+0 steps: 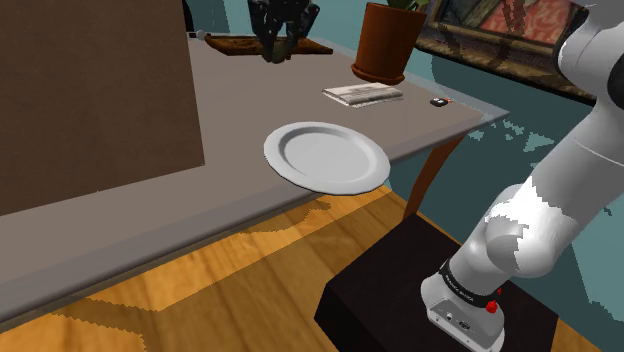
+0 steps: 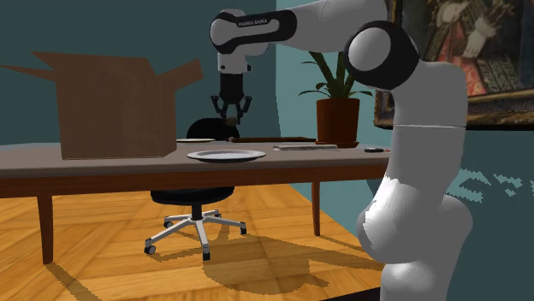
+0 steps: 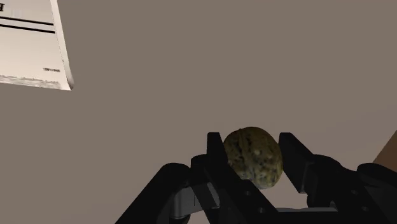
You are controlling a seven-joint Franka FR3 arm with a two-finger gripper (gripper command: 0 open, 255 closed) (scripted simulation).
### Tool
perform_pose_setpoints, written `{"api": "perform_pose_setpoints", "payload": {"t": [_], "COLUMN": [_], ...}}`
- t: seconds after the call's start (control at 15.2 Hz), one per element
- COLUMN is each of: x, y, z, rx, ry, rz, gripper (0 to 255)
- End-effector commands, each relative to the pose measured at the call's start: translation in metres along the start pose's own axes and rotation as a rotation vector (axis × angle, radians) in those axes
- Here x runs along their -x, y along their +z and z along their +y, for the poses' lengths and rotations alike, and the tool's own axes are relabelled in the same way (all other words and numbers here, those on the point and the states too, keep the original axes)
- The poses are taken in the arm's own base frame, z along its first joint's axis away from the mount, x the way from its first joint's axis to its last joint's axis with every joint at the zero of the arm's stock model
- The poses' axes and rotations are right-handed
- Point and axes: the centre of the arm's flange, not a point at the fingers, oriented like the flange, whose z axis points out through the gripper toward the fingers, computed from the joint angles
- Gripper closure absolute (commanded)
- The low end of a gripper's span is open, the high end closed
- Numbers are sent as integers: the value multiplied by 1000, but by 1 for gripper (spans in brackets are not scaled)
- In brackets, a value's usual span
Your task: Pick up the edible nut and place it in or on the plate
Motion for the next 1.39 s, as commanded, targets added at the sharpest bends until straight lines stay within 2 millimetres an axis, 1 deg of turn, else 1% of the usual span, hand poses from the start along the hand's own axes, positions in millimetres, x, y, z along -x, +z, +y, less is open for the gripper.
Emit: {"api": "perform_pose_setpoints", "payload": {"t": [0.0, 0.92, 0.99, 1.32], "x": [23, 197, 204, 211], "y": [-6, -54, -56, -31], "z": [-6, -47, -48, -49], "rx": [0, 0, 0, 0], "ry": [1, 1, 1, 1], "rz": [0, 0, 0, 0], "gripper": [255, 255, 255, 255]}}
